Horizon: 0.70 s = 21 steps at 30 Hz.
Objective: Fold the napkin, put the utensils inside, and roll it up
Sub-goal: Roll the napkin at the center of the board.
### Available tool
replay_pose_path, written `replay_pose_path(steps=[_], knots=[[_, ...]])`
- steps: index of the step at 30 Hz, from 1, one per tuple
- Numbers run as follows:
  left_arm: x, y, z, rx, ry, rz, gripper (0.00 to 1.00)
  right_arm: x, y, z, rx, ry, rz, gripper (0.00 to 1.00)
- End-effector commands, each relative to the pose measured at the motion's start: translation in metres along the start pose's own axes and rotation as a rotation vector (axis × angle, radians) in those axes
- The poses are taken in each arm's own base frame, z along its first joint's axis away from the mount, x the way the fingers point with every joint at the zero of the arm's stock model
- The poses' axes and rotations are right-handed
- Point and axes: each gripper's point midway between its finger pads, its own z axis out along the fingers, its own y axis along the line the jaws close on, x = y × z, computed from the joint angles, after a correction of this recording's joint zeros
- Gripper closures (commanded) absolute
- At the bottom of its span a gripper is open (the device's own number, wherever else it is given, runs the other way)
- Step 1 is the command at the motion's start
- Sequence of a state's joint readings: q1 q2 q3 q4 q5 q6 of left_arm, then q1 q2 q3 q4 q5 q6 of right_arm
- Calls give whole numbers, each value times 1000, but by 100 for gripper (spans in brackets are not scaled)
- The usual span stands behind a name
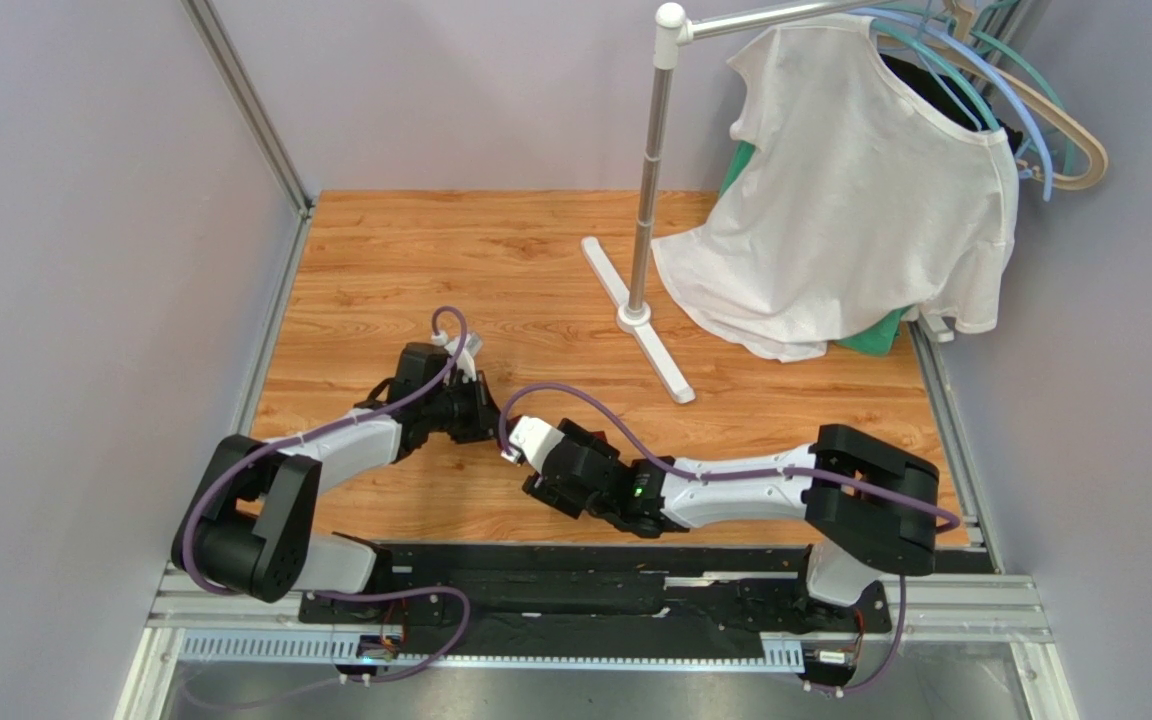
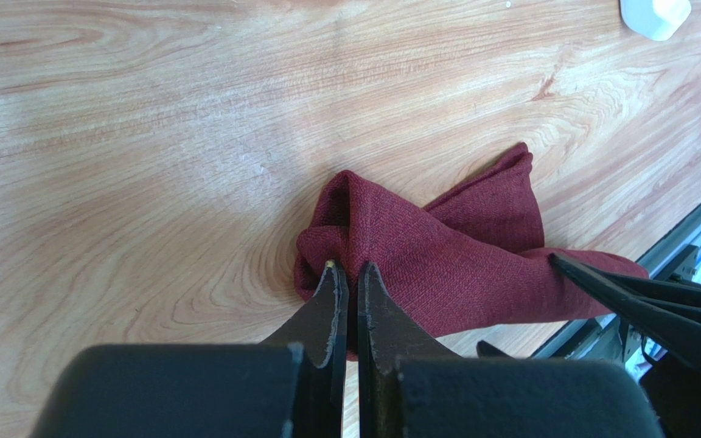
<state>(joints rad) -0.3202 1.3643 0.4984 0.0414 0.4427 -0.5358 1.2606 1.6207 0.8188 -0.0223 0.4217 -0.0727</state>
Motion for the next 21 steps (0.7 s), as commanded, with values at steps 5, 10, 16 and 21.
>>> replay_pose_path(steps=[5, 10, 16, 21], knots=[[-1, -7, 1, 24, 19, 22, 100, 0, 10, 15, -13, -16, -10, 35], [-2, -8, 2, 29, 21, 22, 100, 10, 13, 19, -29, 12, 2, 37], [-2, -9, 1, 36, 21, 21, 100, 25, 10, 23, -56, 66, 55, 54], [-4, -13, 0, 50, 14, 21, 100, 35, 14, 27, -83, 104, 74, 71]])
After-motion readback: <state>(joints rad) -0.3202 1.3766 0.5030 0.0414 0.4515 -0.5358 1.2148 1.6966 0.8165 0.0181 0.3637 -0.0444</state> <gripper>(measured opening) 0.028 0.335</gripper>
